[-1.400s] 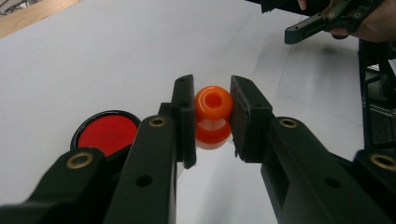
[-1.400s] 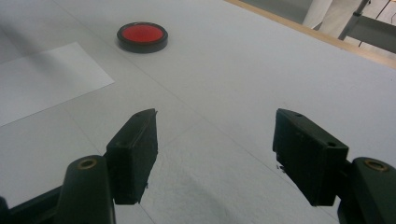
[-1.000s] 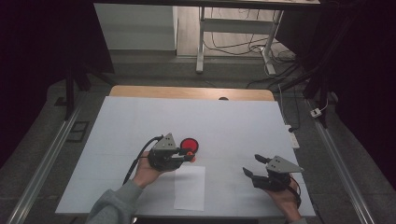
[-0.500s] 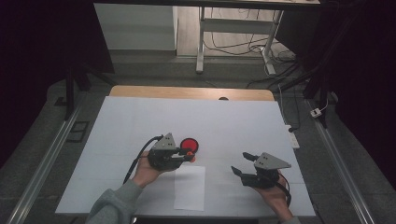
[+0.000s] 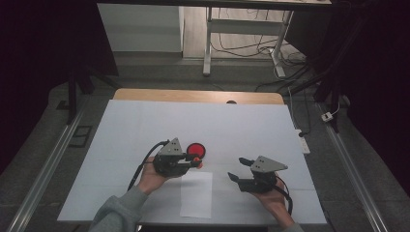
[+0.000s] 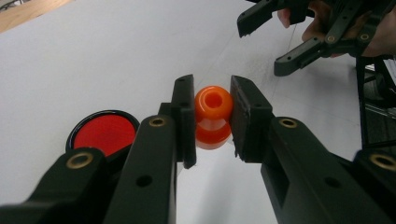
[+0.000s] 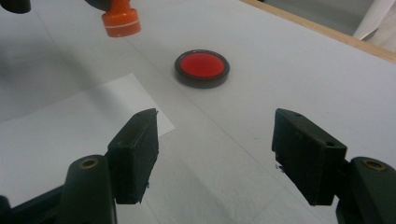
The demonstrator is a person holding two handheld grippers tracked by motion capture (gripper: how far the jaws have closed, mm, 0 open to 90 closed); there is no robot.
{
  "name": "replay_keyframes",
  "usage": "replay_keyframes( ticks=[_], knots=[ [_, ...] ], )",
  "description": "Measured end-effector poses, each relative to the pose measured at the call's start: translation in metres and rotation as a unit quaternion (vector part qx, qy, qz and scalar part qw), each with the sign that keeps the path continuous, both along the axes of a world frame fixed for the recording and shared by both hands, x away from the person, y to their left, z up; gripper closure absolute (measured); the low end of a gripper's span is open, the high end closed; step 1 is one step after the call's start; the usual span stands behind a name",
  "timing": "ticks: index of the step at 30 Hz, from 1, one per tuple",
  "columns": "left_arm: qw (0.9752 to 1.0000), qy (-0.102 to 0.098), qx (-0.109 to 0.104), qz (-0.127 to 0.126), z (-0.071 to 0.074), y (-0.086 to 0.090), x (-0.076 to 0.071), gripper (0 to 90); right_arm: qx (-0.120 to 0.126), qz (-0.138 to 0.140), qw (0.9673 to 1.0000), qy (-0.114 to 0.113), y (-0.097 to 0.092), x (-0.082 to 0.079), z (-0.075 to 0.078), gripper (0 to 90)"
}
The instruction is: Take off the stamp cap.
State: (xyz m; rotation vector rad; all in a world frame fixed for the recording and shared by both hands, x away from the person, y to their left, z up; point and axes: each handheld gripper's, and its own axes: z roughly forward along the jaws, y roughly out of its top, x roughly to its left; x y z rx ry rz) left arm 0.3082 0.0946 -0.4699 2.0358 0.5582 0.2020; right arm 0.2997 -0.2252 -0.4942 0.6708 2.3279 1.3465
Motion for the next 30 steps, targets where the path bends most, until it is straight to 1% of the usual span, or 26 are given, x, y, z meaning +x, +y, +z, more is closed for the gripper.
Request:
replay_keyframes(
  ticks=[11, 16, 18, 24, 25, 27, 28, 30],
  knots=[
    [1.0, 0.002, 0.001, -0.002, -0.001, -0.001, 0.0, 72.4, -0.004, 0.023, 0.9997, 0.008, 0.02, 0.002, -0.004, 31.0],
    [1.0, 0.004, 0.0, -0.002, -0.002, -0.001, 0.0, 72.4, -0.007, 0.027, 0.9996, 0.009, 0.026, 0.003, -0.004, 31.0],
    [1.0, 0.006, -0.002, -0.003, -0.002, 0.0, 0.001, 72.4, -0.005, 0.031, 0.9995, 0.009, 0.028, 0.003, -0.005, 31.0],
    [1.0, 0.006, 0.0, -0.005, -0.003, -0.001, 0.001, 72.5, -0.008, 0.037, 0.9992, 0.01, 0.034, 0.004, -0.006, 31.1],
    [1.0, 0.006, 0.0, -0.005, -0.003, -0.001, 0.001, 72.5, -0.004, 0.038, 0.9992, 0.009, 0.035, 0.004, -0.007, 31.1],
    [1.0, 0.006, 0.0, -0.005, -0.004, -0.001, 0.001, 72.5, -0.007, 0.04, 0.9991, 0.011, 0.037, 0.004, -0.007, 31.1],
    [1.0, 0.007, -0.001, -0.005, -0.004, -0.001, 0.001, 72.5, -0.005, 0.042, 0.9991, 0.01, 0.039, 0.004, -0.007, 31.2],
    [1.0, 0.006, -0.001, -0.004, -0.004, -0.001, 0.001, 72.5, -0.009, 0.044, 0.9989, 0.012, 0.041, 0.004, -0.007, 31.2]
  ],
)
